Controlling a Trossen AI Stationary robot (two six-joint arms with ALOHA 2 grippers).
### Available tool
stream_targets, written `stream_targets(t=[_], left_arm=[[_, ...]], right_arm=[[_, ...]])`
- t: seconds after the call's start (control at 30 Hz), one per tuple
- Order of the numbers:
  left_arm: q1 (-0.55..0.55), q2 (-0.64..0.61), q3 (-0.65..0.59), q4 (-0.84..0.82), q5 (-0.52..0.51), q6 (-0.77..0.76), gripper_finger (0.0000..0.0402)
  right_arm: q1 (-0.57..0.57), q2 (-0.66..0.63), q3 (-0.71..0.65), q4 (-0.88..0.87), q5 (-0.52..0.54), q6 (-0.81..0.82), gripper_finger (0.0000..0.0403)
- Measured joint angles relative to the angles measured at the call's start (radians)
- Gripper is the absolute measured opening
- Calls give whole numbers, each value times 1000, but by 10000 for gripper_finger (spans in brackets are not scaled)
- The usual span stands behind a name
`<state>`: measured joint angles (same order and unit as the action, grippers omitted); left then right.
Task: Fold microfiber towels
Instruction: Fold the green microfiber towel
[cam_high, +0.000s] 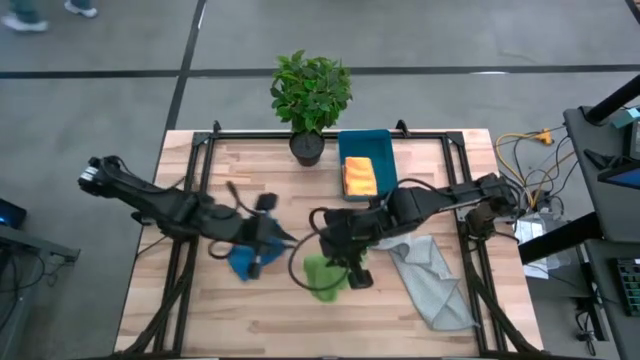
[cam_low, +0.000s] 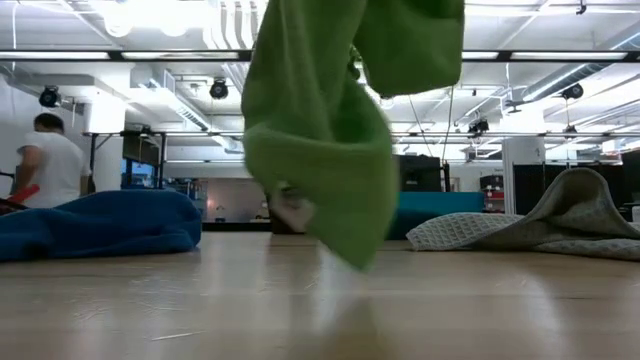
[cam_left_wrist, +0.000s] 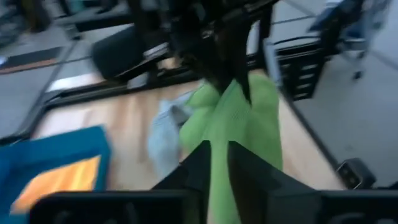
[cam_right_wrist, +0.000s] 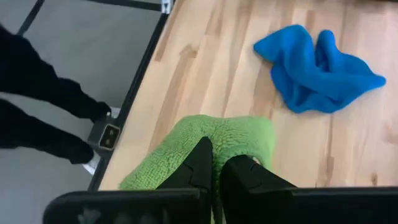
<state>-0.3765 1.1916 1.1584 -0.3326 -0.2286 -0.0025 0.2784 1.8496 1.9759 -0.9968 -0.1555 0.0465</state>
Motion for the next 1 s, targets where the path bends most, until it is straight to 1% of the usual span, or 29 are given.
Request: stream_targets(t=[0.1,0.17,0.3,0.33,0.4,0.53,0.63,0.8,0.93,1.0], left_arm=[[42,81,0,101,116,11,89],[70,129,0,180,188,11,121],[122,199,10,263,246,11,178],[135,211,17,263,280,10,189],[165,242,34,269,396,-4,207],[205,333,51,334,684,-98,218],[219,401,64,370,826,-152,218],[236,451,106,379,976,-203,218],[249,450,106,378,1079,-242,218],[253,445,102,375,1123,-282,218]], right_arm=[[23,0,0,0,5,-32,8],[42,0,0,-8,33,-56,8],[84,0,0,-51,53,-109,8],[92,0,0,-62,55,-112,8],[107,0,0,-74,72,-105,8],[129,-1,0,-68,129,-108,8],[137,-2,0,-70,153,-101,8],[138,-3,0,-90,158,-68,8],[136,-3,-1,-126,159,-67,8],[135,-3,-2,-143,182,-63,8]])
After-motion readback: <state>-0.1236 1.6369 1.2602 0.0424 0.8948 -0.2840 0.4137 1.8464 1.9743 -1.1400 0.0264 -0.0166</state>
